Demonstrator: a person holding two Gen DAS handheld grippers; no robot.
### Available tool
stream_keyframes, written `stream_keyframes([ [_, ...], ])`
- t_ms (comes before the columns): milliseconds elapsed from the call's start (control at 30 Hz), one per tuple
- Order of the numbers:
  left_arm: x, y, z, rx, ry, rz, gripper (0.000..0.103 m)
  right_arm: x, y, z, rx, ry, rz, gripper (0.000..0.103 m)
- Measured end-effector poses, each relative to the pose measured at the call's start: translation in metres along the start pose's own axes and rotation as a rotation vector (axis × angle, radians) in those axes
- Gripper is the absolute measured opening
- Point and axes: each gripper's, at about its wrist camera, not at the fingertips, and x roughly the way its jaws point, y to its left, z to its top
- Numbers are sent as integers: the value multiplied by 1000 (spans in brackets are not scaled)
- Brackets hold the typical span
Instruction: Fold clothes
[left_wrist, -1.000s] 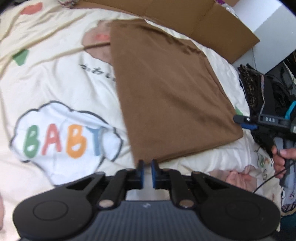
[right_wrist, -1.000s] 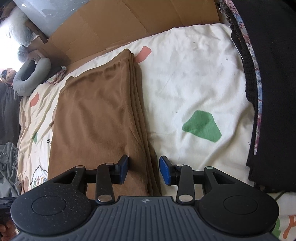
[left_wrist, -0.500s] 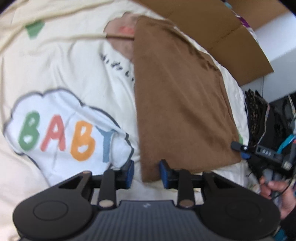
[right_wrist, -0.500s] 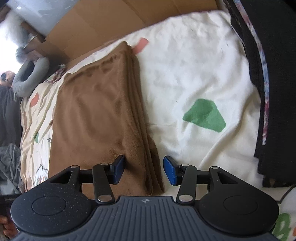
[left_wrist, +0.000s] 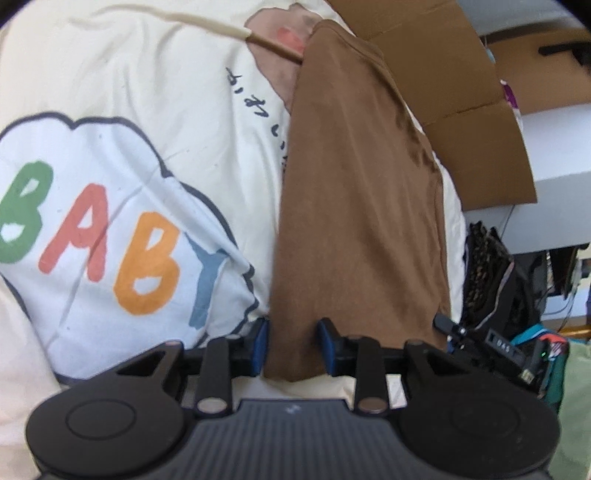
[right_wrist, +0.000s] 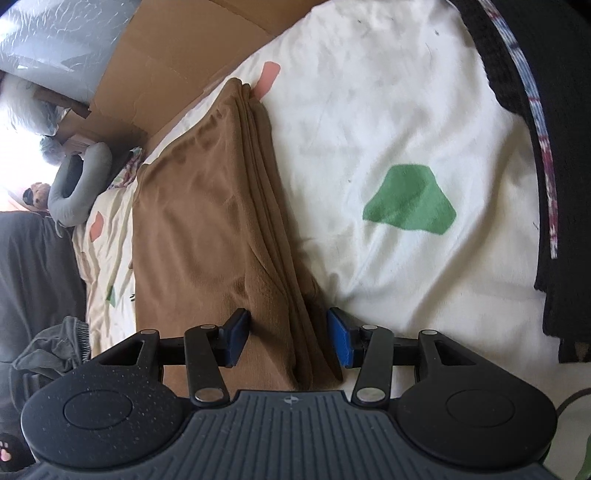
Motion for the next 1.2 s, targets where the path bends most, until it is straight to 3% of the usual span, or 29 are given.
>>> stream_keyframes([
  [200,3,7,6,-15,18,-34,30,3,-4,2,63,-3,22,52],
  [233,1,8,7,-10,24,-32,28,4,-3,2,62,-1,20,48],
  [300,2,7,8,-7,33,-20,21,5,-1,3,57,10,15,27],
  [400,2,8,7,-39,39,-26,13,5,2,4,47,27,10,18],
  [533,-6,-9,7,34,31,-3,10,-1,9,4,39,26,3,14],
  [933,-44,-19,17,27,27,-6,9,-23,31,-1,60,42,39,11],
  [1200,-60,-22,14,36,61,-3,9,-32,42,-17,65,109,73,11],
])
